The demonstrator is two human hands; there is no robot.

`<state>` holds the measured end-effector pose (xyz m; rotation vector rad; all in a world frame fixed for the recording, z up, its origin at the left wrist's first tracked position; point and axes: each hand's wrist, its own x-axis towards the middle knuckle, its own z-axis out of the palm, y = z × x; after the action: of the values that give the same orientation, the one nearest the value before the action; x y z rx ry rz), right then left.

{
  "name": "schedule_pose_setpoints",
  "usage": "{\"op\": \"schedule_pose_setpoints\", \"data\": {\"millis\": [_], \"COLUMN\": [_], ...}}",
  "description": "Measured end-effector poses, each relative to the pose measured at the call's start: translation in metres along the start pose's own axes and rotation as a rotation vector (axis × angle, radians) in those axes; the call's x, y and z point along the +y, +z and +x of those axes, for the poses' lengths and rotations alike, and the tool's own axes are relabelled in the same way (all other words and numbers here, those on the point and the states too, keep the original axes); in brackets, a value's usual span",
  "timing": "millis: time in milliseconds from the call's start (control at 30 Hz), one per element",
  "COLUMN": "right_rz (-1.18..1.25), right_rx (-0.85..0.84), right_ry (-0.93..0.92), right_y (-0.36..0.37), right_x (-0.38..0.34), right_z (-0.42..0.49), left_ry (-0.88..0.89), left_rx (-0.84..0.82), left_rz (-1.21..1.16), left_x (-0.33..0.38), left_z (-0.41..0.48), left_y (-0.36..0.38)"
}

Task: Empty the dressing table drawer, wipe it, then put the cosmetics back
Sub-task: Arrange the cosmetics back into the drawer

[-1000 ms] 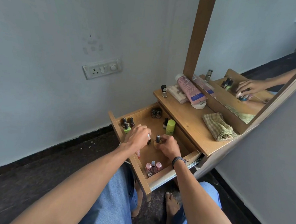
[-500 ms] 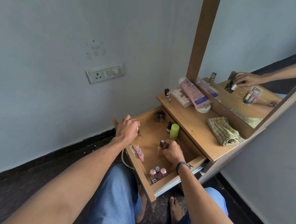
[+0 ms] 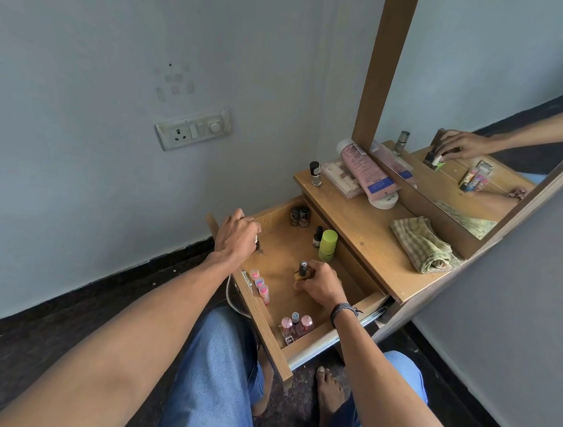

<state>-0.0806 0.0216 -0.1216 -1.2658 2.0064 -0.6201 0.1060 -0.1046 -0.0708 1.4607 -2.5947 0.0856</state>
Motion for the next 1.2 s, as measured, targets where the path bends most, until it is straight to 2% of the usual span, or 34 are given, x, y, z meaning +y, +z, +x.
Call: {"op": "schedule_pose_setpoints", "data": {"millis": [400, 667, 867, 1033, 1200], "right_rz": [-0.009, -0.037, -0.020, 0.042, 0.082], "right_rx": [-0.002, 0.002, 0.035, 0.065, 0.029], "right_ry": [-0.002, -0.002, -0.007, -0.053, -0.113], "right_y": [0.001, 0.001, 0.003, 0.011, 0.022], "right_x": [0.000, -0.002, -0.002, -0.010, -0.029], "right_z": [0.000, 0.001, 0.008, 0.016, 0.027], "left_ry": [-0.032, -0.210, -0.321, -0.404, -0.527], "left_rx": [0.034, 0.224, 0.218, 0.274, 0.292], "left_rz": [-0.085, -0.357, -0.365, -0.394, -0.445], "left_x": [-0.001, -0.004, -0.001, 0.004, 0.003], "left_z": [-0.003, -0.021, -0.023, -0.027, -0.028], "left_y": [0.003, 0.013, 0.019, 0.014, 0.013]}}
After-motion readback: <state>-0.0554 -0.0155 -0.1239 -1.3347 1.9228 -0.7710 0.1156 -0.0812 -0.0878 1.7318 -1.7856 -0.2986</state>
